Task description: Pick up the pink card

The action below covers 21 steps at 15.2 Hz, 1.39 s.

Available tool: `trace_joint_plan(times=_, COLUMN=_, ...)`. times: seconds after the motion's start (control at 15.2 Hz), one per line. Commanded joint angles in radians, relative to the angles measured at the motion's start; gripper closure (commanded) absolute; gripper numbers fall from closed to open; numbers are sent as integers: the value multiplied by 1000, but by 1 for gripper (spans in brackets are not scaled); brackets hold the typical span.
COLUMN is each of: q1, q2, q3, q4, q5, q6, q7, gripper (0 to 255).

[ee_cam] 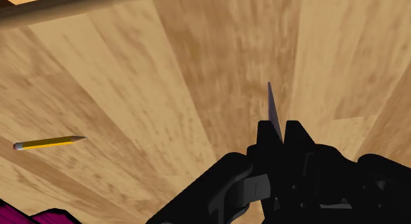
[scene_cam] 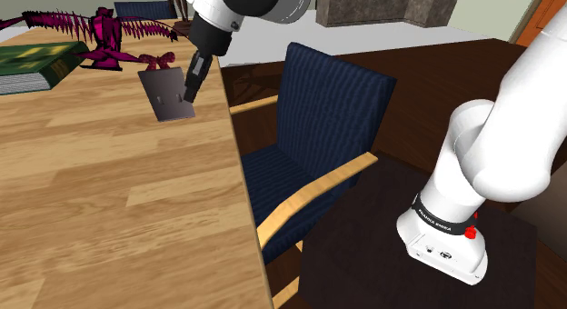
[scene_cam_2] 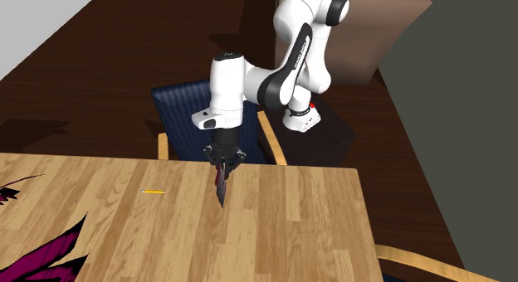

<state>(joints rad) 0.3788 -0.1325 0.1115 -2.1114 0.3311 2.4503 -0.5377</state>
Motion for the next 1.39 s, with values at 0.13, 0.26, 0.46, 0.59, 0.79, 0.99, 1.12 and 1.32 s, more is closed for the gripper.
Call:
trace_joint_plan(times=0.13, q1=0, q2=0, q3=0, q4=0, q5=0, q6=0, q7=0, gripper=255)
trace_joint_plan(times=0.26, q1=0, q2=0, q3=0, q4=-3, q5=1, q6=2, q7=0, gripper=255)
trace_joint_plan(times=0.46, q1=-3, q2=-10, q3=-1, q4=28, q5=-10, q6=-37, q7=13, gripper=255)
trace_joint_plan(times=0.59, q1=-4, q2=-14, q3=-1, q4=49, q5=-17, q6=-62, q7=22, gripper=255)
trace_joint_plan(times=0.79, q1=-7, q2=-20, q3=-2, q4=82, q5=-27, q6=-101, q7=34, gripper=255)
trace_joint_plan(times=0.99, q1=-9, q2=-24, q3=-3, q4=118, q5=-36, q6=-139, q7=46, gripper=255)
trace_joint_plan(times=1.12, q1=-11, q2=-26, q3=-3, q4=143, q5=-41, q6=-165, q7=54, gripper=255)
trace_joint_plan(times=1.32, q1=-12, q2=-26, q3=-4, q4=170, q5=-47, q6=-193, q7=62, gripper=255)
